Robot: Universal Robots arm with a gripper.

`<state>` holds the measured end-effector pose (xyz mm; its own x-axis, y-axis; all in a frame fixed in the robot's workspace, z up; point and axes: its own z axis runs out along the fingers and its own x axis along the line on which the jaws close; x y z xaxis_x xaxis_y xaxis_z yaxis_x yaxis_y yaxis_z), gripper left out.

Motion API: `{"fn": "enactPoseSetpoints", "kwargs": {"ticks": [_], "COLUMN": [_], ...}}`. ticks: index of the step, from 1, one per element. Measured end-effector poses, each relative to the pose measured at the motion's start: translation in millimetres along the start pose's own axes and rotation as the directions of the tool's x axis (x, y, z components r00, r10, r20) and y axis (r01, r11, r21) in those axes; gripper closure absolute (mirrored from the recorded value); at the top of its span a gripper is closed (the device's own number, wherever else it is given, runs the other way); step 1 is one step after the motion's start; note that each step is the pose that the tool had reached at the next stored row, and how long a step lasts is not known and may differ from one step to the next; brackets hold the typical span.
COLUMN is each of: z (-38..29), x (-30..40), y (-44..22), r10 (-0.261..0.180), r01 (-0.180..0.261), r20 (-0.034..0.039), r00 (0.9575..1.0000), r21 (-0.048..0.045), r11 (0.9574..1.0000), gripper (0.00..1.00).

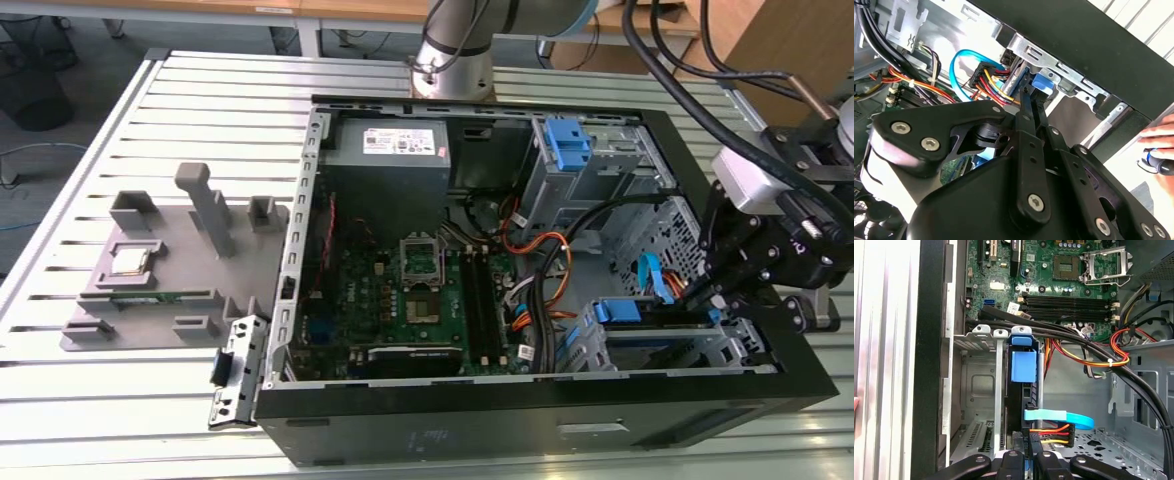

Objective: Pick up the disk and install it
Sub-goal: 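Insert the second disk wire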

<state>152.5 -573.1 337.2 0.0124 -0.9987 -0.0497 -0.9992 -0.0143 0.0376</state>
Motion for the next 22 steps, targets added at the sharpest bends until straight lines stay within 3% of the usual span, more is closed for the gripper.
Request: {"fn": "enactPoseSetpoints", "kwargs": {"ticks": [4, 8, 10, 15, 22], "z": [-1.2, -1.3, -0.5, 1.7, 2.6], "x": [0.0, -0.1, -0.1, 0.0, -0.2], "y": [0.0, 0.1, 1.1, 4.2, 10.6], "r10": [0.000, 0.000, -0.001, -0.005, -0.006], "r01": [0.000, 0.000, 0.001, 0.005, 0.005], "r20": [-0.0046, -0.0005, 0.0065, 0.0120, 0.0124], "r00": [1.0000, 1.0000, 1.0000, 0.9999, 0.9999], "r21": [0.0000, 0.0012, 0.0105, 0.0376, 0.0468], "r11": [1.0000, 1.0000, 0.9999, 0.9993, 0.9989], "gripper": [0.84, 0.84, 0.84, 0.84, 0.84]}}
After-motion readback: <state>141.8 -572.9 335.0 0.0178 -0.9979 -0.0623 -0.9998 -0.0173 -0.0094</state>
